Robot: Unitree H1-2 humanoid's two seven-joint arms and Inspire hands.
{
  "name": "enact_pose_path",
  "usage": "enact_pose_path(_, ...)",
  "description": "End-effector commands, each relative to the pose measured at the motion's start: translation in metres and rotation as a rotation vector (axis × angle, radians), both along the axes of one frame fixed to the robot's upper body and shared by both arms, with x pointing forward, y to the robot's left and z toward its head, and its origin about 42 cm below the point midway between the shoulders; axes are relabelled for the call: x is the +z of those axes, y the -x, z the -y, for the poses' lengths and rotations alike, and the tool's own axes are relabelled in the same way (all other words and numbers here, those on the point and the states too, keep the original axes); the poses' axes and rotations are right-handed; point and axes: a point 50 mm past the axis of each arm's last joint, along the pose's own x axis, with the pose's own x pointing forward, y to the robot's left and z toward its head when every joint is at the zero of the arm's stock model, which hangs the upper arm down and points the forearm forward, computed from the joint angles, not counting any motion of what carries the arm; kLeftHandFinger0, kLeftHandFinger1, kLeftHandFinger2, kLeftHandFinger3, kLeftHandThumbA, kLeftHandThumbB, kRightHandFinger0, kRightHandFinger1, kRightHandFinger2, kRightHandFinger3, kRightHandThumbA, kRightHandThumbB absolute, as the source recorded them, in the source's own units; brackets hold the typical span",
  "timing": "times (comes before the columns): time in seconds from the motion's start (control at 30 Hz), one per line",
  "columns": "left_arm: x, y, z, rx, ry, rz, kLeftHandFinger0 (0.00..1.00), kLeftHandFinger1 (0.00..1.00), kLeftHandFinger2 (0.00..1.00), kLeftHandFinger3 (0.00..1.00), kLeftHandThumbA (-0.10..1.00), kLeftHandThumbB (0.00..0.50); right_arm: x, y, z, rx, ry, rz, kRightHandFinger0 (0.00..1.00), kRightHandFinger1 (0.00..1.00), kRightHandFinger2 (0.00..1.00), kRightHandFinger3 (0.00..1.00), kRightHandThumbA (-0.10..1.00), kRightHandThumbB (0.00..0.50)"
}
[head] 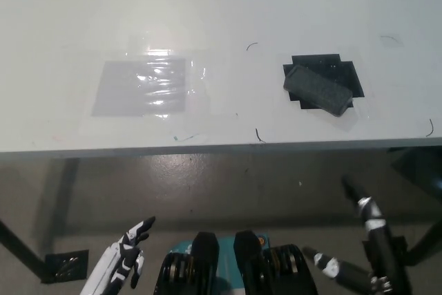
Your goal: A whiteboard eraser is kept on the black marked spot on the table infront of the robot and the robot uses its right hand to swipe it back and forth on the table twice to clean it
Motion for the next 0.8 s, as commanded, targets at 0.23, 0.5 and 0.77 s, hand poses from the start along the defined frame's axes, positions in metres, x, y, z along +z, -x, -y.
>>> enact_pose_path(0.23,0.018,-0.004,-0.003,-0.062,0.028,0.089,1.0,1.0,1.0,1.0,0.97,0.424,0.222,-0.027,0.05,-0.251,0.441,0.356,1.0,1.0,1.0,1.0,1.0,0.346)
enact_pose_path(0.5,0.011,-0.004,-0.003,-0.053,0.024,0.068,1.0,1.0,1.0,1.0,0.96,0.436,0.327,-0.133,0.052,-0.238,0.605,0.26,1.0,1.0,1.0,1.0,1.0,0.384)
enact_pose_path(0.77,0.008,0.0,-0.004,-0.051,-0.009,0.058,1.0,1.0,1.0,1.0,0.96,0.437,0.362,-0.257,0.018,-0.263,0.822,-0.022,1.0,1.0,1.0,1.0,1.0,0.471)
